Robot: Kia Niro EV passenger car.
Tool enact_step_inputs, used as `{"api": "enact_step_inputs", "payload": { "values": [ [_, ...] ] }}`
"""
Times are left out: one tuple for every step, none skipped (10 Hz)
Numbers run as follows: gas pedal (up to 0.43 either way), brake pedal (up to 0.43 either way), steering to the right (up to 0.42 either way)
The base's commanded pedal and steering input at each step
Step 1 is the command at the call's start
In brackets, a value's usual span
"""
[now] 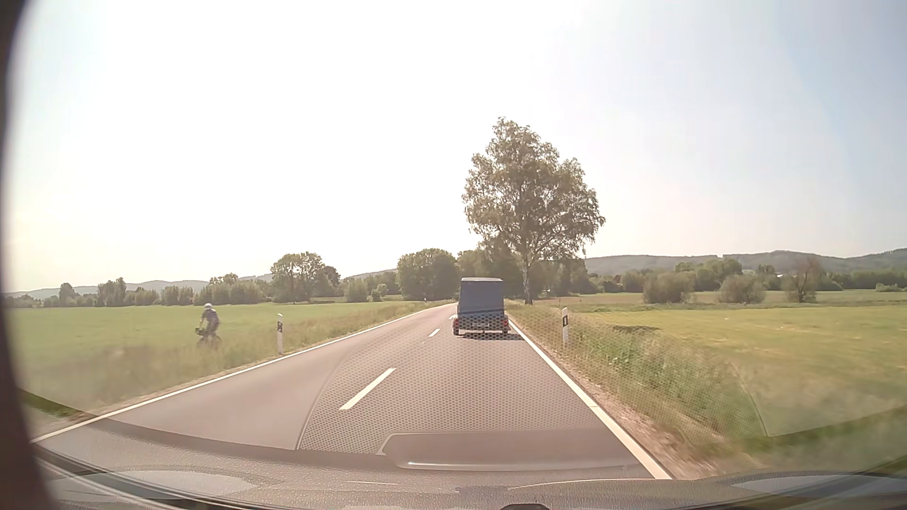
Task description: Follow the waypoints while adhering to traffic rules and regulations
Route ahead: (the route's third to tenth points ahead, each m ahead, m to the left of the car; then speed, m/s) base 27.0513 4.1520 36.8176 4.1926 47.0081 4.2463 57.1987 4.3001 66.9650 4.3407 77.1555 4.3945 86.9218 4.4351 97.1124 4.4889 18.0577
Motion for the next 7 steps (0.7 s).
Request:
{"api": "enact_step_inputs", "payload": {
  "values": [
    [0.138, 0.0, -0.006],
    [0.138, 0.0, -0.005],
    [0.138, 0.0, -0.005],
    [0.138, 0.0, -0.005],
    [0.138, 0.0, -0.004],
    [0.138, 0.0, -0.004],
    [0.138, 0.0, -0.004]
  ]
}}
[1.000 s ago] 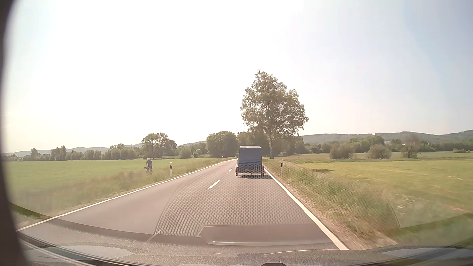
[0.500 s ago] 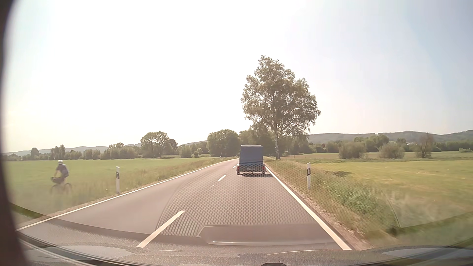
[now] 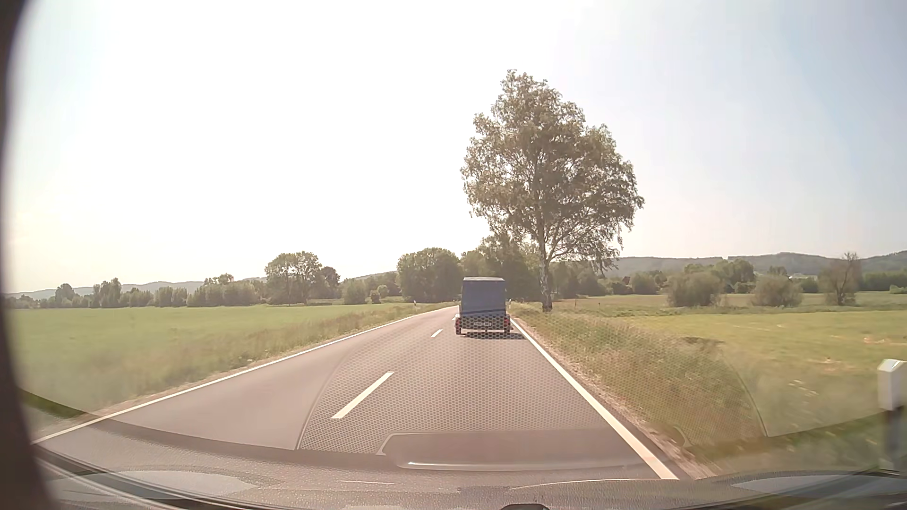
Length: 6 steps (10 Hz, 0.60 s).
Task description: Follow the waypoints while adhering to traffic rules and regulations
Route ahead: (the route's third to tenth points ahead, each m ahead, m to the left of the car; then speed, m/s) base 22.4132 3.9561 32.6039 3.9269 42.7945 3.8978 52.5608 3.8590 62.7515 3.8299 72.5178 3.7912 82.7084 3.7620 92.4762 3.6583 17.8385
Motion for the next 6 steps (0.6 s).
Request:
{"api": "enact_step_inputs", "payload": {
  "values": [
    [0.138, 0.0, -0.004],
    [0.15, 0.0, -0.004],
    [0.157, 0.0, -0.004],
    [0.177, 0.0, -0.004],
    [0.189, 0.0, -0.004],
    [0.189, 0.0, -0.004]
  ]
}}
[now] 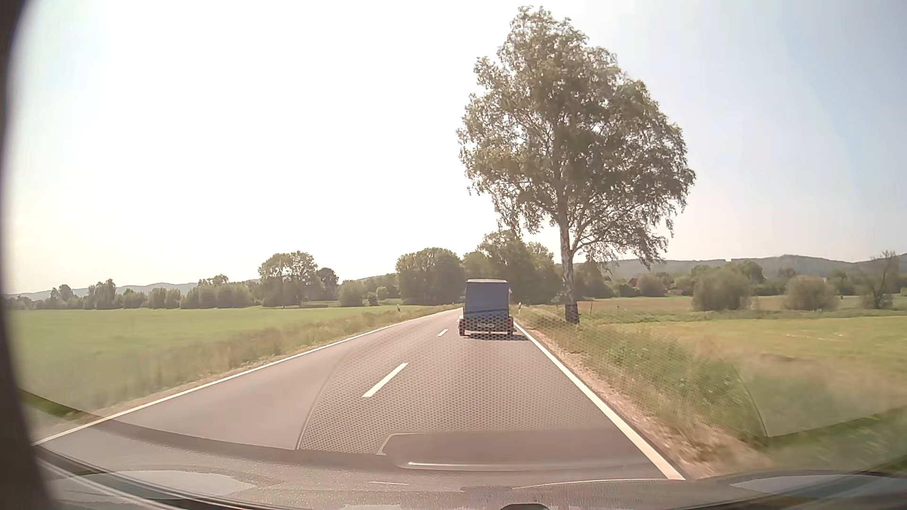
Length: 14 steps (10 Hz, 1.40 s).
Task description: Follow the waypoints while adhering to traffic rules and regulations
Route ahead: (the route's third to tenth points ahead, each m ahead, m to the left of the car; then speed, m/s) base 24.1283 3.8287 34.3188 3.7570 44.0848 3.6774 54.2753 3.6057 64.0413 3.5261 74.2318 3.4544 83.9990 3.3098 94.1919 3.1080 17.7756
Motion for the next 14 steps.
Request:
{"api": "enact_step_inputs", "payload": {
  "values": [
    [0.189, 0.0, -0.004],
    [0.197, 0.0, -0.004],
    [0.197, 0.0, -0.004],
    [0.197, 0.0, -0.004],
    [0.197, 0.0, -0.004],
    [0.197, 0.0, -0.004],
    [0.197, 0.0, -0.004],
    [0.197, 0.0, -0.003],
    [0.189, 0.0, -0.003],
    [0.189, 0.0, -0.002],
    [0.189, 0.0, 0.0],
    [0.189, 0.0, 0.0],
    [0.197, 0.0, 0.0],
    [0.197, 0.0, 0.0]
  ]
}}
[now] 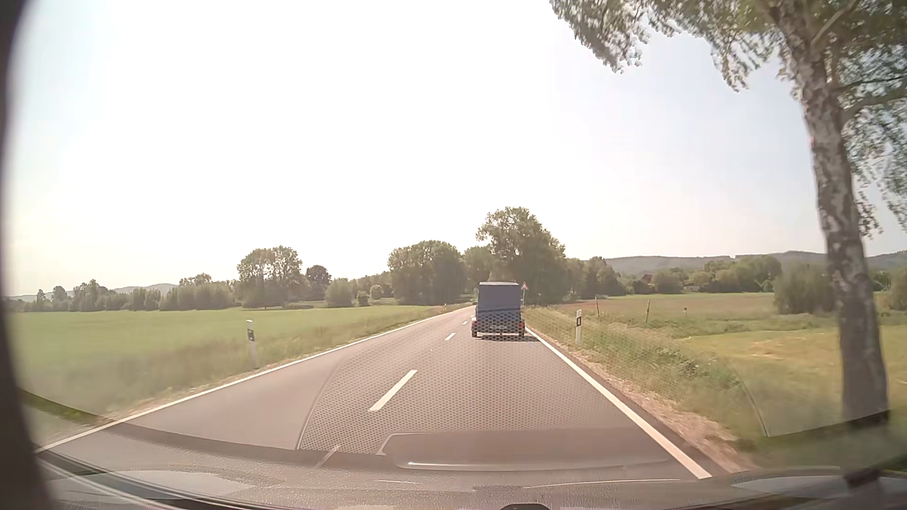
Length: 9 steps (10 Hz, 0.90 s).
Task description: Follow the waypoints while adhering to traffic rules and regulations
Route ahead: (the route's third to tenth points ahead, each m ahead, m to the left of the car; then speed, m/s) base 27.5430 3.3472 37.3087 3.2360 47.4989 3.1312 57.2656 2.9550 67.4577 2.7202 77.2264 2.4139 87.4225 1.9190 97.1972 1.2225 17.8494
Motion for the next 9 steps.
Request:
{"api": "enact_step_inputs", "payload": {
  "values": [
    [0.197, 0.0, 0.0],
    [0.209, 0.0, 0.0],
    [0.209, 0.0, 0.0],
    [0.209, 0.0, 0.001],
    [0.209, 0.0, 0.001],
    [0.209, 0.0, 0.001],
    [0.209, 0.0, 0.001],
    [0.197, 0.0, 0.001],
    [0.197, 0.0, 0.001]
  ]
}}
